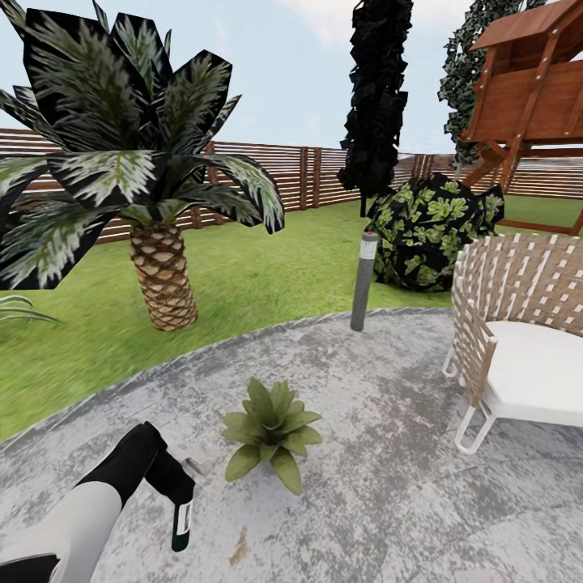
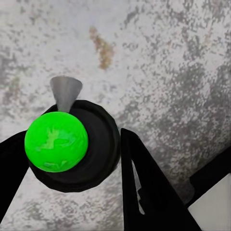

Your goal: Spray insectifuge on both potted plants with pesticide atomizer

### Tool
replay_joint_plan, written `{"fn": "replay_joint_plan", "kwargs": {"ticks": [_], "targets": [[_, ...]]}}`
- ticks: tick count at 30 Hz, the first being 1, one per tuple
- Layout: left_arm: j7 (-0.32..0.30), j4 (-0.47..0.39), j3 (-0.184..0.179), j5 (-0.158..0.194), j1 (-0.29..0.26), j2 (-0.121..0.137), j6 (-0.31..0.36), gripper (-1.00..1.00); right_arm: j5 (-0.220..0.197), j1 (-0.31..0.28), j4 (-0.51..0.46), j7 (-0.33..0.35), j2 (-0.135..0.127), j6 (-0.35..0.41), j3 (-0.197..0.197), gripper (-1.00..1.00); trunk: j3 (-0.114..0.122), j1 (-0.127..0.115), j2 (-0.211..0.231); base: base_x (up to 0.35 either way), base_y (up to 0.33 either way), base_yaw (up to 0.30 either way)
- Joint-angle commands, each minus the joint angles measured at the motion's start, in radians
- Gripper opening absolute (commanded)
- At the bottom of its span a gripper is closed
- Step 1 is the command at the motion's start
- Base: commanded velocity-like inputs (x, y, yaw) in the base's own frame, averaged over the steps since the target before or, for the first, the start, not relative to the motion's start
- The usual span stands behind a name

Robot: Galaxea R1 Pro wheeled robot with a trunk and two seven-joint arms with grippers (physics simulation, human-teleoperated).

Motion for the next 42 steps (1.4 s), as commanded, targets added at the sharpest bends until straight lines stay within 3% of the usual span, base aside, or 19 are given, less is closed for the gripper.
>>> {"fn": "replay_joint_plan", "kwargs": {"ticks": [1, 4, 6, 8, 10, 11, 14, 20, 34, 38, 42], "targets": [[-0.007, -0.001, 0.005, -0.007, 0.000, 0.001, 0.007, -1.00, 0.011, -0.001, 0.002, -0.004, 0.000, -0.003, -0.007, 1.00, -0.001, 0.000, 0.000, 0.016, 0.021, 0.000], [-0.008, 0.000, 0.004, -0.008, 0.000, 0.010, 0.006, -1.00, 0.011, 0.000, 0.002, -0.003, 0.000, -0.003, -0.008, 1.00, -0.001, 0.000, 0.000, 0.005, 0.007, 0.000], [-0.011, 0.002, 0.005, -0.028, -0.003, 0.017, 0.006, -1.00, 0.011, 0.001, 0.002, -0.003, 0.000, -0.003, -0.007, 1.00, -0.001, 0.000, 0.000, 0.001, 0.001, 0.000], [-0.045, 0.004, 0.006, -0.085, -0.008, 0.023, 0.006, -1.00, 0.011, 0.001, 0.002, -0.003, 0.000, -0.003, -0.007, 1.00, -0.001, 0.000, 0.000, 0.000, 0.000, 0.000], [-0.116, 0.001, 0.008, -0.143, -0.012, 0.024, 0.006, -1.00, 0.012, 0.001, 0.002, -0.003, 0.000, -0.003, -0.007, 1.00, -0.001, 0.000, 0.000, 0.000, 0.000, 0.000], [-0.188, -0.002, 0.009, -0.182, -0.013, 0.024, 0.006, -1.00, 0.012, 0.001, 0.005, -0.003, 0.000, -0.003, -0.007, 1.00, -0.001, 0.000, 0.000, 0.000, 0.000, 0.000], [-0.257, -0.027, 0.010, -0.218, -0.013, 0.022, 0.005, -1.00, 0.012, 0.002, 0.007, -0.003, -0.001, -0.003, -0.007, 1.00, -0.001, 0.000, 0.000, 0.000, 0.000, 0.000], [-0.275, -0.132, 0.010, -0.226, -0.005, 0.022, 0.008, -1.00, 0.012, 0.003, 0.008, -0.003, 0.000, -0.004, -0.007, 1.00, -0.001, 0.000, 0.000, 0.000, 0.000, 0.000], [-0.276, -0.133, 0.008, -0.231, -0.005, 0.011, 0.035, -1.00, 0.009, 0.003, 0.008, -0.003, 0.001, -0.003, -0.007, 1.00, -0.001, 0.000, 0.000, 0.077, 0.085, 0.000], [-0.267, -0.122, 0.008, -0.236, -0.048, -0.029, 0.036, -1.00, 0.010, 0.003, 0.008, -0.003, 0.001, -0.003, -0.007, 1.00, -0.001, 0.000, 0.000, 0.002, 0.002, 0.000], [-0.262, -0.053, 0.010, -0.260, -0.151, -0.078, 0.060, -1.00, 0.011, 0.002, 0.008, -0.003, 0.001, -0.003, -0.007, 1.00, -0.001, 0.000, 0.000, 0.000, 0.000, 0.000]]}}
